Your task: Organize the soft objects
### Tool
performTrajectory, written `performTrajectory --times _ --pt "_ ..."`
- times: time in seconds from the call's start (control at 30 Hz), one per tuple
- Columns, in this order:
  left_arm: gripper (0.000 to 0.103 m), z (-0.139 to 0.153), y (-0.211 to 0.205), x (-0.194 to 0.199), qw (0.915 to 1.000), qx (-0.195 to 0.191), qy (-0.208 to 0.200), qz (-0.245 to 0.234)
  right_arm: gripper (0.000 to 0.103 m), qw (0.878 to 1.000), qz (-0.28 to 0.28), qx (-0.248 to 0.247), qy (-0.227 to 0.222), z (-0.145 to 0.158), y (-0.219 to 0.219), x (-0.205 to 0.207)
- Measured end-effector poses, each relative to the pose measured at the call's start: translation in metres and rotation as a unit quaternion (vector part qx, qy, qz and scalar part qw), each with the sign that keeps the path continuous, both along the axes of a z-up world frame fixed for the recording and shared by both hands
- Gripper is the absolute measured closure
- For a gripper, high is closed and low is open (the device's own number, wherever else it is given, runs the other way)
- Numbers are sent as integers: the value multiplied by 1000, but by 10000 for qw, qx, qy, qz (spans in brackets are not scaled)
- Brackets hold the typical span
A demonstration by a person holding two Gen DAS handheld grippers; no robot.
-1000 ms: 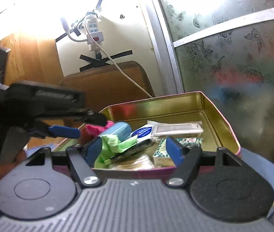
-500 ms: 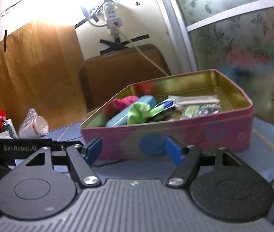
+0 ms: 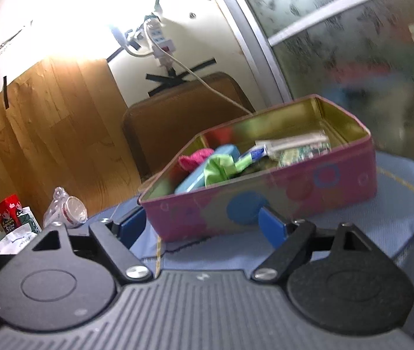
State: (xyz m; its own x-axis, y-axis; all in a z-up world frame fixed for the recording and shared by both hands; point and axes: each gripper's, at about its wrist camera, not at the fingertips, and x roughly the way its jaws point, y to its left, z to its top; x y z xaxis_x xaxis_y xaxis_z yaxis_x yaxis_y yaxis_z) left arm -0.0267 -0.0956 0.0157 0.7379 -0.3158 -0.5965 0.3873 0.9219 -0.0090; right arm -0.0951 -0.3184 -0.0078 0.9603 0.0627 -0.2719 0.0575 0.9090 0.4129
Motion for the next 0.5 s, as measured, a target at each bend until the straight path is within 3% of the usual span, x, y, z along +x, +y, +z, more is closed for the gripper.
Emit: performTrajectory --times 0.3,0.5 --pt "0 -1 -17 -11 9956 831 -410 127 12 9997 -96 192 79 -5 -5 5" --pt "0 -1 -16 -13 9957 841 -389 75 12 9997 -9 213 137 -8 -1 11"
